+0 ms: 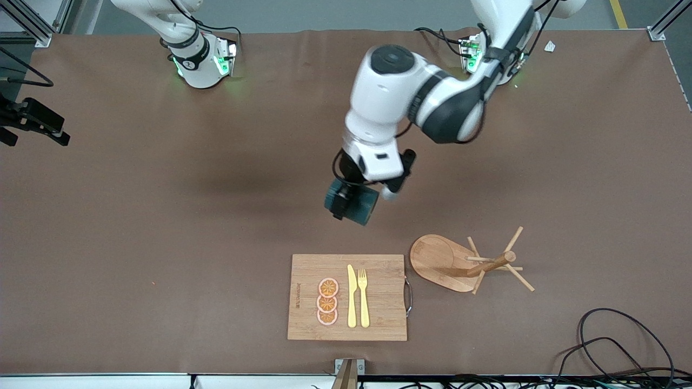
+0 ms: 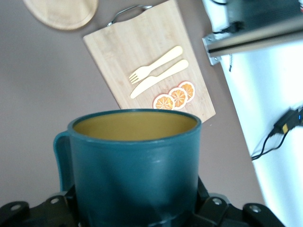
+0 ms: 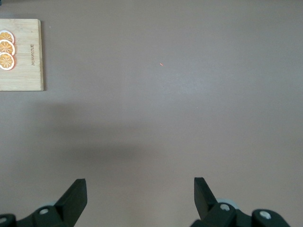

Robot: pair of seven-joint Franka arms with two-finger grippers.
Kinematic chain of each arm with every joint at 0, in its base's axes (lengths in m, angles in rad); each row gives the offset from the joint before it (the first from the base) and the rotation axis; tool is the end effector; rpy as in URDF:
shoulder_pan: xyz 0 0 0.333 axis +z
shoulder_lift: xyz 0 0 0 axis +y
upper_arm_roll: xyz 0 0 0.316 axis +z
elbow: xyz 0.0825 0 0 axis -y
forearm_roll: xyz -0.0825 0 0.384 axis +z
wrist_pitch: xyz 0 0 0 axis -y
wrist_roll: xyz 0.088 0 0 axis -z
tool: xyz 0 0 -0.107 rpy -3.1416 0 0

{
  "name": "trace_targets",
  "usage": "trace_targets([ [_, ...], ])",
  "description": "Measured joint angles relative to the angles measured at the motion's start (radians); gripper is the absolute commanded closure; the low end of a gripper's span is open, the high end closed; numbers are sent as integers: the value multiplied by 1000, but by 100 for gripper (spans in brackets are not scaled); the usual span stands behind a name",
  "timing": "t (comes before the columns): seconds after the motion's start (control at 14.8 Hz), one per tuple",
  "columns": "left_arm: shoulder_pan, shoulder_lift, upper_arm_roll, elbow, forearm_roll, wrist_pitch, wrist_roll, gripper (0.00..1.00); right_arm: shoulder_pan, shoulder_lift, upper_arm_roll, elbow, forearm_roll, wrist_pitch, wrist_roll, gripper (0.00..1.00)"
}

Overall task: Transfer cup from left to right arm and place
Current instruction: 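Lift the mug off the stand and carry it toward the table middle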

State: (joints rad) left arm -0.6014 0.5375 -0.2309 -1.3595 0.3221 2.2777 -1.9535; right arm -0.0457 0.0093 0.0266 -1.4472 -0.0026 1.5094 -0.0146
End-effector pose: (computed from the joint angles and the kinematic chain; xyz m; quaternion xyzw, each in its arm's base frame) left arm 0.5337 -0.5178 0.4588 0.8537 0.4751 0.1192 0.1771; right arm 0.5509 -0.0109 0.6718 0.9996 -0.0024 0.0264 0.0016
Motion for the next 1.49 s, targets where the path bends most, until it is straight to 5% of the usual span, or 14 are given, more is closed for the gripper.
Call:
trace_targets([
  [0.54,-210,144,7,-20,634,-78,-161,49,0,0,0,0,0,0,0,0],
  [1.15,-332,372,11,-40,1207,-249,-295,49,0,0,-1,0,0,0,0,0],
  [1.49,-391,524,13,-39,1393,-406,-397,47,0,0,-1,0,0,0,0,0],
])
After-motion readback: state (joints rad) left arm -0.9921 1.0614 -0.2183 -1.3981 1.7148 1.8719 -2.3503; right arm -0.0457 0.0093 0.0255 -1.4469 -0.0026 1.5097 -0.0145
